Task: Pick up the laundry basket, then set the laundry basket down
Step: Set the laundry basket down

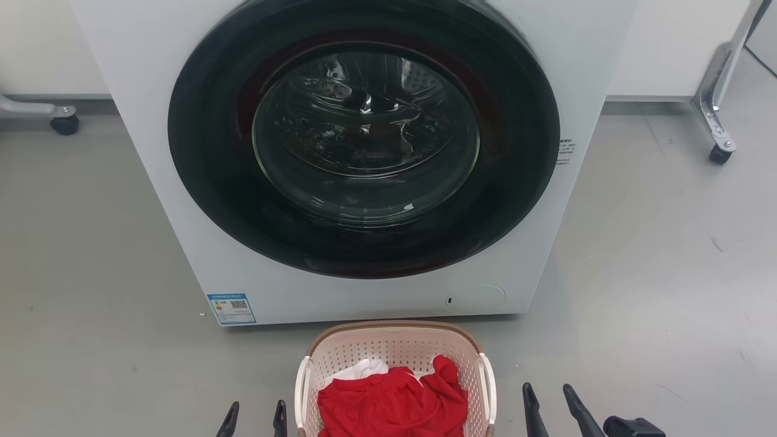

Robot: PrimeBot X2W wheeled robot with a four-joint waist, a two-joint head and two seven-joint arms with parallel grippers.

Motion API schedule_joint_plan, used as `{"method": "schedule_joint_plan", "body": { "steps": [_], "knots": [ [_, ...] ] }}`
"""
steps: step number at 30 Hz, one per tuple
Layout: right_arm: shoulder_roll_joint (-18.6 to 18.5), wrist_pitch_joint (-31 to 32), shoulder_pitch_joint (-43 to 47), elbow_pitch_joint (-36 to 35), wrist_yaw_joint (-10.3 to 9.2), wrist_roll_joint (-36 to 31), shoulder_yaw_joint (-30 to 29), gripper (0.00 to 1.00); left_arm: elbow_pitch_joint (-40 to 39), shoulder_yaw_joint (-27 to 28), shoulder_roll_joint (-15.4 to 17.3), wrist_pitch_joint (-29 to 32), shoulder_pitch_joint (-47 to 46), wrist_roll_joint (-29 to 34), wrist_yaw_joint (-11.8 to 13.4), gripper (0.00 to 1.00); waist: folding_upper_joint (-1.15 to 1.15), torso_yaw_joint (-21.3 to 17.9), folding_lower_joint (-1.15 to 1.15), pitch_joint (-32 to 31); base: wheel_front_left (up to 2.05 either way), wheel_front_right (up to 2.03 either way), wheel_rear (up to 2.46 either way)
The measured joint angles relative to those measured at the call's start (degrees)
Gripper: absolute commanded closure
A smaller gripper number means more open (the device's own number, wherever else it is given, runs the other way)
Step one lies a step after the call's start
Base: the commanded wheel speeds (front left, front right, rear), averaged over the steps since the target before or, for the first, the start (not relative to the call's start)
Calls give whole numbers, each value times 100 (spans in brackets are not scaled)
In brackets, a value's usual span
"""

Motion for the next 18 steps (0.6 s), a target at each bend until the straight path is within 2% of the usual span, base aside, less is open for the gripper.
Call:
{"method": "schedule_joint_plan", "body": {
  "steps": [8,18],
  "knots": [
    [45,0,348,-430,0,-468,-345,0,-171,332,-45,0,168,205,0,0,0,-16,1,-92,0,0,0],
    [101,0,578,-781,0,-793,-491,0,-337,430,-79,0,258,416,0,0,0,-4,1,-105,0,0,0]
  ]
}}
